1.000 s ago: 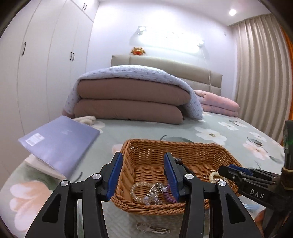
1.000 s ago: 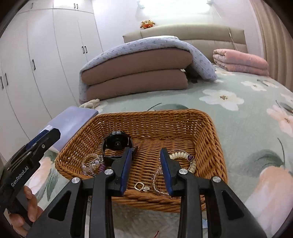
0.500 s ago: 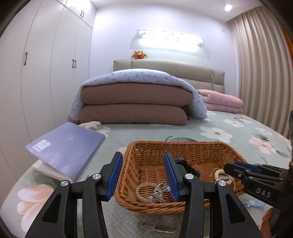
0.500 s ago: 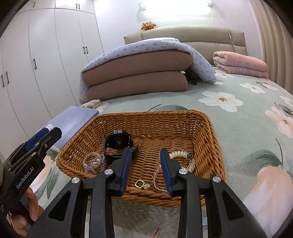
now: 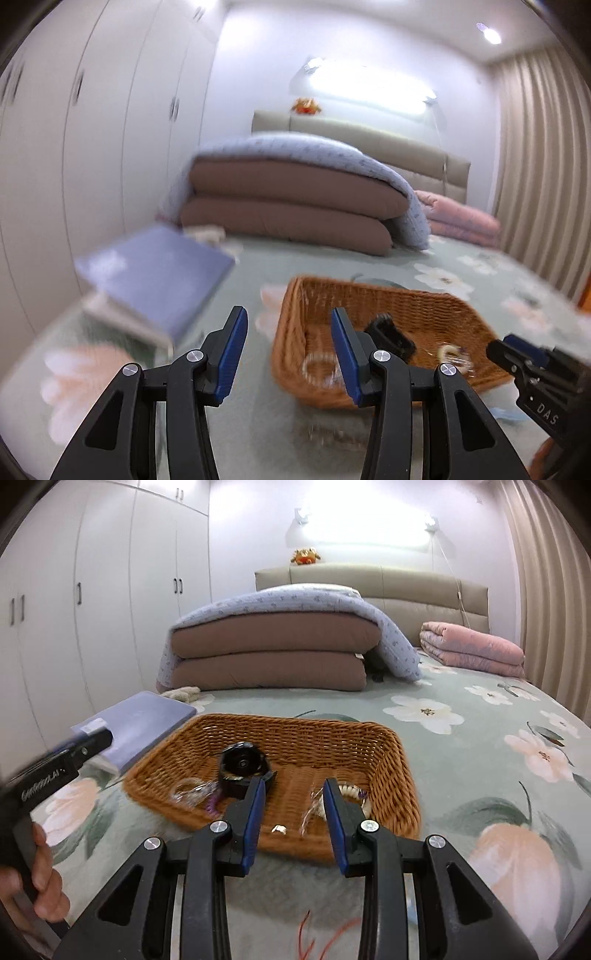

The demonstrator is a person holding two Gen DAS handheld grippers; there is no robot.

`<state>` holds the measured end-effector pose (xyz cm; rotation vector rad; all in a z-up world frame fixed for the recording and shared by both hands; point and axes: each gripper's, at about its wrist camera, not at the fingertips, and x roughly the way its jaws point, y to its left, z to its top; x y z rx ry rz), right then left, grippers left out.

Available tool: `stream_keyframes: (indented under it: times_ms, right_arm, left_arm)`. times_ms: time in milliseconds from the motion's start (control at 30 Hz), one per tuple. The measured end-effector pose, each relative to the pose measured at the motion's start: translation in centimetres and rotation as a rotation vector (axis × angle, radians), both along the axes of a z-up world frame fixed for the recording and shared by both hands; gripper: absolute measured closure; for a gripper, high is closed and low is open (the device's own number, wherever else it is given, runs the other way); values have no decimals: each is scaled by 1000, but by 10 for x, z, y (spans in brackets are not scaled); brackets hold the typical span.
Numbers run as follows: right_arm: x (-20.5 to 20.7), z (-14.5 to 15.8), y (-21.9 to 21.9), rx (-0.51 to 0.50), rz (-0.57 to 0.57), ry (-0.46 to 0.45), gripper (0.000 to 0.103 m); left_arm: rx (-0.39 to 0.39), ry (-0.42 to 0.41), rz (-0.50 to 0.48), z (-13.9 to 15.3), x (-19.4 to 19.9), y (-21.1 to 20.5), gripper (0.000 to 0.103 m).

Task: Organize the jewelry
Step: 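Move both open tools back toward the silver keys and red cord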

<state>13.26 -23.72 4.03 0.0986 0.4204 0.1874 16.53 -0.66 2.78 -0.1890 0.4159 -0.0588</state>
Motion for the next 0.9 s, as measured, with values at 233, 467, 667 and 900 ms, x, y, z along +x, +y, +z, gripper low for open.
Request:
stream_keyframes:
  times_ms: [233, 467, 667, 900]
  right_arm:
    - [-80, -29, -2, 14, 70, 80, 68]
    - [-124, -60, -19, 37, 78, 189, 68]
    - [-115, -73, -44, 131, 9, 267, 68]
    - [-104, -67, -71, 138, -83, 284, 68]
  left_arm:
    - [-152, 250, -182, -40, 2, 24, 55]
    - [-100, 390, -242, -64, 11, -2, 55]
    - [-74, 409, -236, -70, 15, -8, 55]
    - [-60, 411, -235, -74, 16, -9, 55]
